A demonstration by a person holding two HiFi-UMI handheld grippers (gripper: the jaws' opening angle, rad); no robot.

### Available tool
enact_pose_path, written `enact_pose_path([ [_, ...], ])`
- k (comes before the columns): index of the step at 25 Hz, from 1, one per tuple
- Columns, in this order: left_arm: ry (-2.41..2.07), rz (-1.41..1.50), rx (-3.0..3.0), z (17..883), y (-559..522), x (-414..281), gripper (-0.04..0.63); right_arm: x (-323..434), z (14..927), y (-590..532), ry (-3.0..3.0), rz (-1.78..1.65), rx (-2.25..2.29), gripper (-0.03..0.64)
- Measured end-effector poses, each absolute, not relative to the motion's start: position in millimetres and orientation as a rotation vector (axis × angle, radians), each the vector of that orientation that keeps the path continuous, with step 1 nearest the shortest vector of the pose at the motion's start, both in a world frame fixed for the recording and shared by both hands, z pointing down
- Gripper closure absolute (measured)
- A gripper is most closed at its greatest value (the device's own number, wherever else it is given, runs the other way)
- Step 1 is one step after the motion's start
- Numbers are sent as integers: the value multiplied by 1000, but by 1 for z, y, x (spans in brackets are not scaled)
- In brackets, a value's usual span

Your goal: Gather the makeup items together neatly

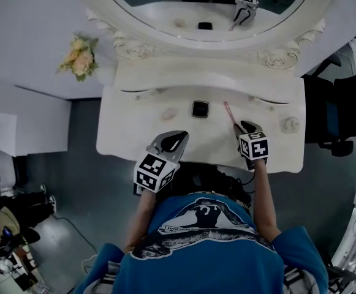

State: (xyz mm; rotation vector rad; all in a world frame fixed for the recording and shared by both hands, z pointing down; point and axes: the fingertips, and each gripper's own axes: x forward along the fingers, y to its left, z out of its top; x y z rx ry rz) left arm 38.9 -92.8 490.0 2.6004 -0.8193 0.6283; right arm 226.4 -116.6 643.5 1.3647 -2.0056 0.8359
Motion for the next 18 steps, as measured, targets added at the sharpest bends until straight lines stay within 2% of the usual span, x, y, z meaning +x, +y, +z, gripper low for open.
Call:
enact_pose_path([
  [18, -874, 692, 2522, 507, -52, 48, 581, 180, 592, -86, -2305, 715, 1238, 500],
])
